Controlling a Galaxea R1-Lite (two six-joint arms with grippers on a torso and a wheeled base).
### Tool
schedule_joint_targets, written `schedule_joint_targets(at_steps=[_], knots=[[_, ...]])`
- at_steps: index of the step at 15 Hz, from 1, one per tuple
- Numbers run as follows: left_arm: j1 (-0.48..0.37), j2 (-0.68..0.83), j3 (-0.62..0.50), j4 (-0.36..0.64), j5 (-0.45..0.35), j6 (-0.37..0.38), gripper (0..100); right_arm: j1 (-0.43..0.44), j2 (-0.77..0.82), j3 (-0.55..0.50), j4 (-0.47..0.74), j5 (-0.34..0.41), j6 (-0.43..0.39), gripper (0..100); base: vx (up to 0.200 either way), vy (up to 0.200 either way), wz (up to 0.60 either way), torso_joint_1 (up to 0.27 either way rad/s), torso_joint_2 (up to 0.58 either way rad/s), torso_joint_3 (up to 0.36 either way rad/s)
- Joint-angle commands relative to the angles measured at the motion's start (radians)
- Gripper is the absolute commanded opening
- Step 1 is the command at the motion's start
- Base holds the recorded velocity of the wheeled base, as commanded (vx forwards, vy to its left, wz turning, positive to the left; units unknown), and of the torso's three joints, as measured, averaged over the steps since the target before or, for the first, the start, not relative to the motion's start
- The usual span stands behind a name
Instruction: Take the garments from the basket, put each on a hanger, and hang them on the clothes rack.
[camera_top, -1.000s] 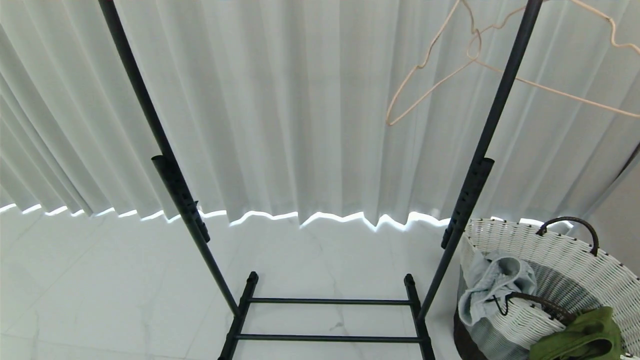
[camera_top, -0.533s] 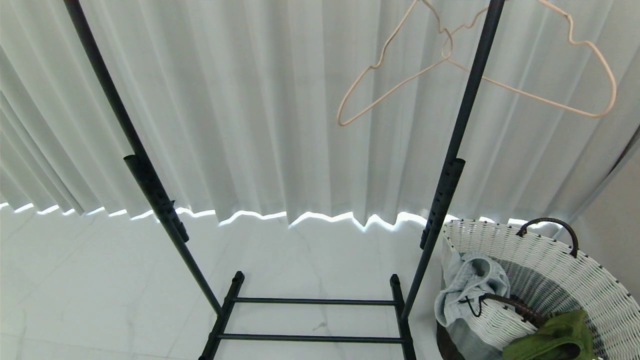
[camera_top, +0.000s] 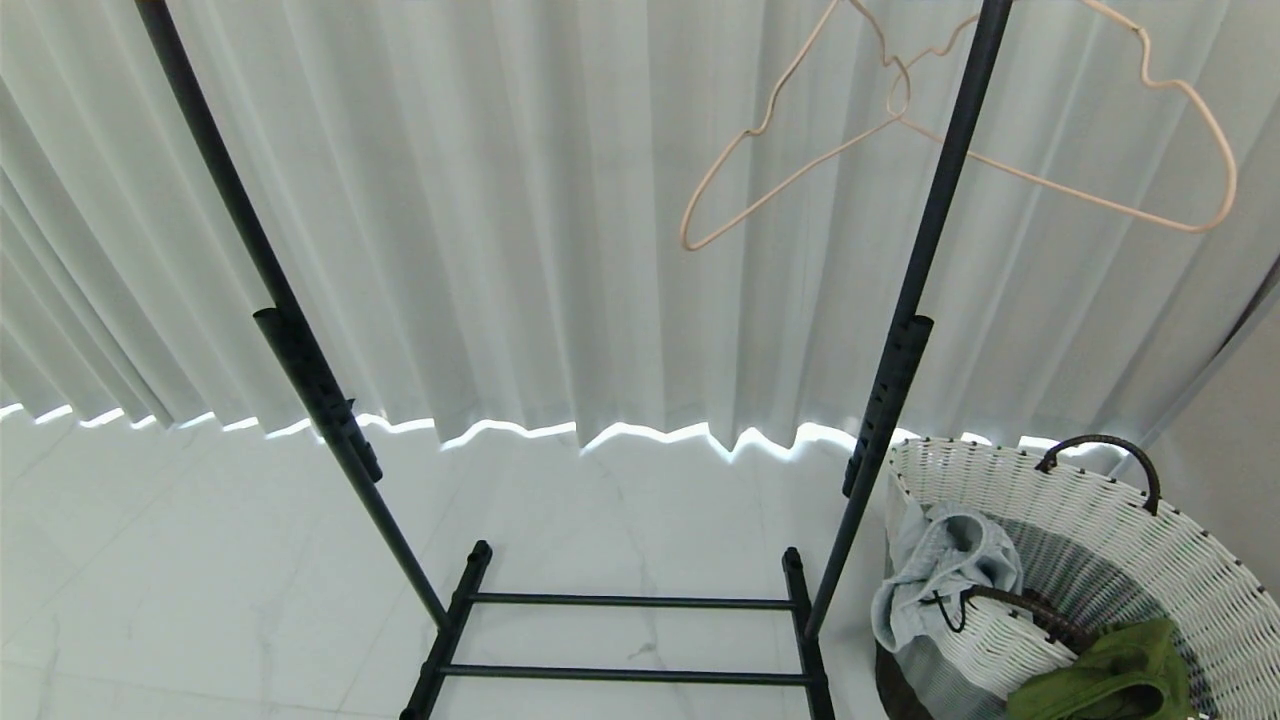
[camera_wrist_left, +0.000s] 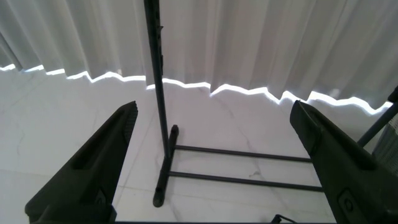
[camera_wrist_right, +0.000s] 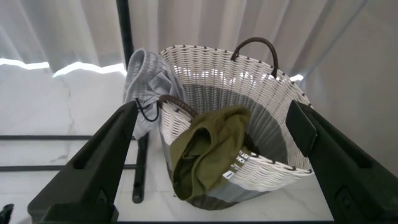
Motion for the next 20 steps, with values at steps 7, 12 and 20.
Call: schedule_joint_targets(at_steps=[7,12,20], knots=[[0.0,0.0,0.0,0.0,0.0,0.0,100,0.057,0.39,-0.238,0.003,0.045,-0.045,100,0.0,0.0,0.0,0.0,0.0,0.0],[0.0,0.0,0.0,0.0,0.0,0.0,100,0.054,0.818,-0.221,-0.043,0.043,-0.146,100,0.0,0.0,0.0,0.0,0.0,0.0],[0.0,0.0,0.0,0.0,0.0,0.0,100,-0.132,1.327,-0.207,-0.23,0.037,-0.462,100,0.0,0.0,0.0,0.0,0.0,0.0]])
